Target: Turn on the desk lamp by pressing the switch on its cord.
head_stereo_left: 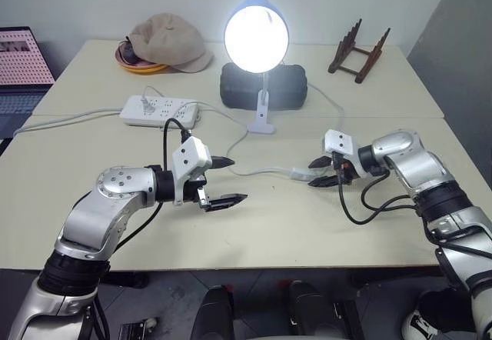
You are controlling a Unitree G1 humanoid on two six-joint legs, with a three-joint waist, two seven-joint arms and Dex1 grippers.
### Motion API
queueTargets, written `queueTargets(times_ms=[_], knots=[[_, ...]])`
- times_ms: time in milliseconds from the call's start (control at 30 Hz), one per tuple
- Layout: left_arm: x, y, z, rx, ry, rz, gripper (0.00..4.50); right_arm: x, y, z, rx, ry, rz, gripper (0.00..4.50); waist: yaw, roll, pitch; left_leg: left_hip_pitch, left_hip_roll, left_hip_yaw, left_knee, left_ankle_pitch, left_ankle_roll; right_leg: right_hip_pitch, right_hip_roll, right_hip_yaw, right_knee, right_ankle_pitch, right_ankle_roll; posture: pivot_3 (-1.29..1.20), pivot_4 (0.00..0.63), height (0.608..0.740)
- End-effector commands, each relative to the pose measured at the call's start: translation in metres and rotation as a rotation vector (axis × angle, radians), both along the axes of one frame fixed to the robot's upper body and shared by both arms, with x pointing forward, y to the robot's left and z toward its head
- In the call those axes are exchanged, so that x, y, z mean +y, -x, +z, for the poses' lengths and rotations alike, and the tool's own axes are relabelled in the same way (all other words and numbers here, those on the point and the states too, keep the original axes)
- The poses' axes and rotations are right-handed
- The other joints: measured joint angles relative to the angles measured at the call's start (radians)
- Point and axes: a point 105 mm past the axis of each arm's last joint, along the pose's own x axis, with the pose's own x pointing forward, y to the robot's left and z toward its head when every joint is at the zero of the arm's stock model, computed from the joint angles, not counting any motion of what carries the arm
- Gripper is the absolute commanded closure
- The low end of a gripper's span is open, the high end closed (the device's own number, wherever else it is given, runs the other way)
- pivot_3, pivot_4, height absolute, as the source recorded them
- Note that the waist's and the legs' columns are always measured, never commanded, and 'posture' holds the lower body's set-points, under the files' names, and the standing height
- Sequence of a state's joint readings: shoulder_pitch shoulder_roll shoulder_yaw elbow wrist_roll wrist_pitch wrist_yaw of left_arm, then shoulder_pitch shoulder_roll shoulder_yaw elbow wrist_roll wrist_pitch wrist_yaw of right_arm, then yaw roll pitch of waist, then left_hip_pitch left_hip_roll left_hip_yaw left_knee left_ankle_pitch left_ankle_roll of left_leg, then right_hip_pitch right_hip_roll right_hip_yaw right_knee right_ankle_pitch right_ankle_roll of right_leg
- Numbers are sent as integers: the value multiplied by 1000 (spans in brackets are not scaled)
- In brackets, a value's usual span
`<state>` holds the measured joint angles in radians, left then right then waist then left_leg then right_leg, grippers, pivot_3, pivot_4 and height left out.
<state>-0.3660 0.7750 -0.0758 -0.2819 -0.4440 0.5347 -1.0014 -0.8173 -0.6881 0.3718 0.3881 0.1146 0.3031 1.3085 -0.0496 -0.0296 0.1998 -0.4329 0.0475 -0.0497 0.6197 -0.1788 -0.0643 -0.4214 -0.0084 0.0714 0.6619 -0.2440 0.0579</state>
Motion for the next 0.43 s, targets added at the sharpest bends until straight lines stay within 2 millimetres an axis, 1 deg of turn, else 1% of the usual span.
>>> queueTargets(times_ms=[33, 100, 133, 167, 233, 300, 433], knots=[[9, -3, 14, -26, -24, -6, 0, -12, 10, 28, -45, -48, -23, 1083, 2, 0, 0, 0, 0, 0, 0, 0, 0, 0, 0, 0, 0, 0, 0, 0, 150, 740], [14, -7, 18, -28, -50, -11, 0, -20, 21, 37, -56, -66, -46, 646, 8, 0, 0, 0, 0, 0, 0, 0, 0, 0, 0, 0, 0, 0, 0, 0, 150, 740], [16, -10, 21, -37, -69, -15, 0, -25, 27, 43, -64, -84, -70, 292, 10, 0, 0, 0, 0, 0, 0, 0, 0, 0, 0, 0, 0, -1, -2, 0, 150, 740], [19, -13, 22, -43, -85, -12, 0, -26, 32, 46, -67, -100, -87, 100, 13, 0, 0, 0, 0, 0, 0, 0, 0, 0, 0, 0, 0, -2, -4, 0, 150, 740], [22, -17, 23, -51, -118, -18, 0, -29, 43, 51, -64, -136, -124, 42, 16, 0, 0, 0, 0, 0, 0, 0, 0, 0, 0, 0, 0, -2, -4, 0, 150, 740], [24, -18, 24, -44, -125, -29, 0, -27, 52, 51, -59, -148, -139, 42, 15, 0, 0, 0, 0, 0, 0, 0, 0, 0, 0, 0, 0, -3, -4, 0, 150, 740], [23, -21, 25, -28, -130, -52, 0, -25, 56, 43, -83, -164, -203, 42, 12, 0, 0, 1, 0, 0, 1, 0, 0, 0, 0, 0, 1, -3, -4, 0, 150, 740]])
